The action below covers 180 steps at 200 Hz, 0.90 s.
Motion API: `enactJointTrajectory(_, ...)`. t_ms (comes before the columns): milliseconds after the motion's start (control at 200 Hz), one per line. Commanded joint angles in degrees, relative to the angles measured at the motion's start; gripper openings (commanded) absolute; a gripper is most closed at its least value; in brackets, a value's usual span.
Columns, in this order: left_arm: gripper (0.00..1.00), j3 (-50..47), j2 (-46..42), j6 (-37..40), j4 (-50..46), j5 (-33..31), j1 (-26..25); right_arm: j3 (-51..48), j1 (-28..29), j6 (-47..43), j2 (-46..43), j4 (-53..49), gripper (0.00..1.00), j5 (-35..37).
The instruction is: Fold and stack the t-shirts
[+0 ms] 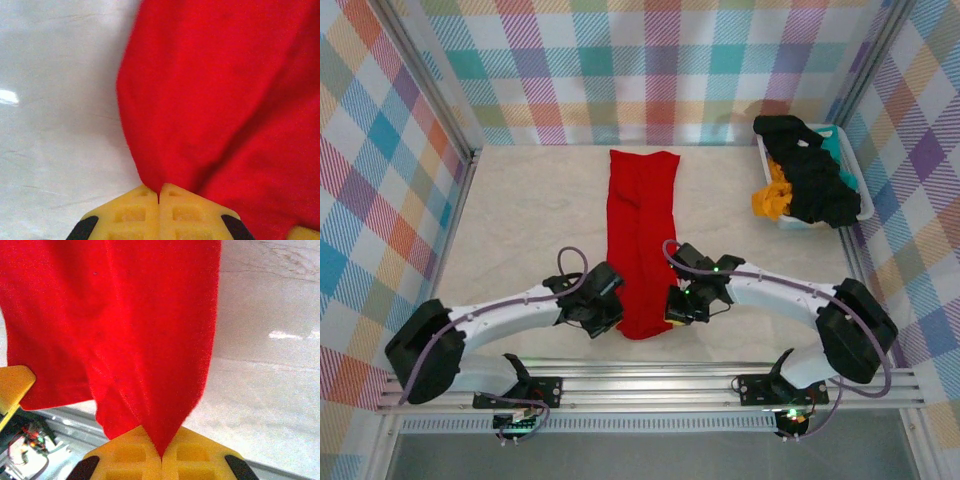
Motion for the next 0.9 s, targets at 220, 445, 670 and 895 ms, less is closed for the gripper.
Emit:
enactJointTrajectory(220,0.00,12.0,3.1,6.8,2.1,1.7,11.9,16.9,-8.6,-7.3,6.0,-8.0,0.00,-0.7)
enactJointTrajectory(445,0.00,25.1,16.8,11.2,4.7,4.7,21.2,36.8,-17.3,-13.2,22.2,-12.6,0.00,-1.6)
enactJointTrajectory(670,0.00,38.0,32.0,14.8,4.2,4.6,26.3,50.4,-22.3,-12.9,36.0,-12.4,0.00,-2.0)
enactJointTrajectory(895,0.00,46.5,41.3,16.2,2.8,4.0,28.7,62.9,-24.1,-12.9,47.2,-14.3,0.00,-3.2)
